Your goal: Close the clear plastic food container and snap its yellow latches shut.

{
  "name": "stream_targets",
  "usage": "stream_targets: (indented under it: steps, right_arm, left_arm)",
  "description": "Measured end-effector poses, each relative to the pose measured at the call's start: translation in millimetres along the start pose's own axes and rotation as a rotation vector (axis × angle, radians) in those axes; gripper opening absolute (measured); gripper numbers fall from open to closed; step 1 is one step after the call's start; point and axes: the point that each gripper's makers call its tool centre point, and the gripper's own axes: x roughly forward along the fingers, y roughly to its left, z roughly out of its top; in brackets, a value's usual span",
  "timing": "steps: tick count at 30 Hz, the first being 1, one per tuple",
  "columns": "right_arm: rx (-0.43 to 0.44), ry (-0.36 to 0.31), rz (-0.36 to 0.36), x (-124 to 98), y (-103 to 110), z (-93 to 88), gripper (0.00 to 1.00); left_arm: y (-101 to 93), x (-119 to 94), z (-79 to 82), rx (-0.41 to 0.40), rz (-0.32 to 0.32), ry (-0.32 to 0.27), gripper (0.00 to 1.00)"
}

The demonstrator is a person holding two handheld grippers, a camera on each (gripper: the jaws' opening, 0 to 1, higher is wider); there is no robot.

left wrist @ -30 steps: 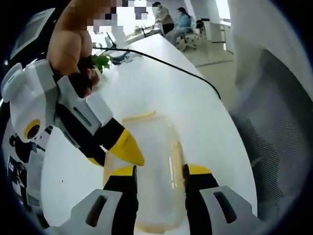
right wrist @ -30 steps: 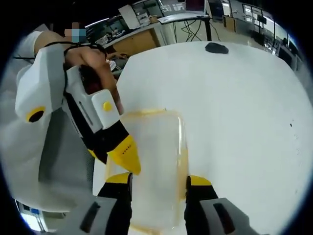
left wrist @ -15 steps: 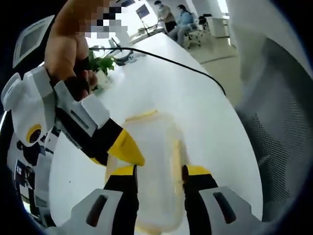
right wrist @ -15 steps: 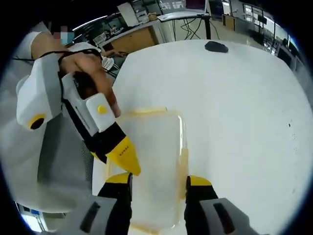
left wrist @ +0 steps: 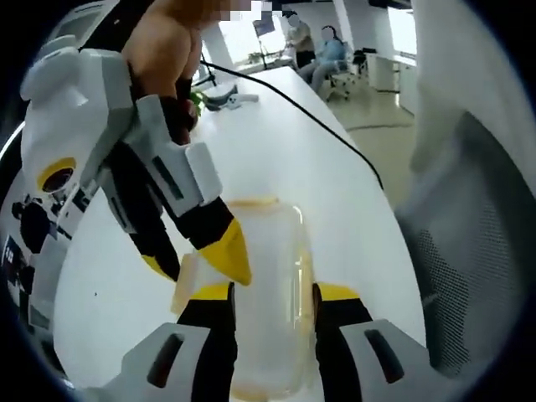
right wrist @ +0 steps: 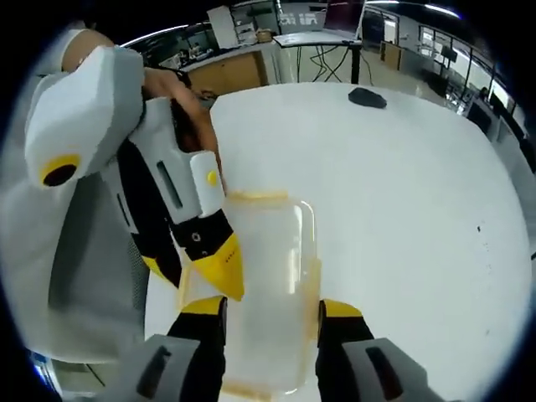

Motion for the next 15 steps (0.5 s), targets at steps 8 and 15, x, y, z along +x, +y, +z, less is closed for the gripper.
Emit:
stream_targets:
  steps: [8,15]
  right_arm:
    - [0.033,-0.058,-0.1,-4,0,1.9,0.41]
    - [0.024,-0.174,-0.147,-5,11,3.9,0.51]
  left_arm:
    - [2.3,-5,6.2,-0.179,-0.065,-0.055,0.32]
    - [1.2,-10,4.2,-0.123,-0.039,-0.043,0.37]
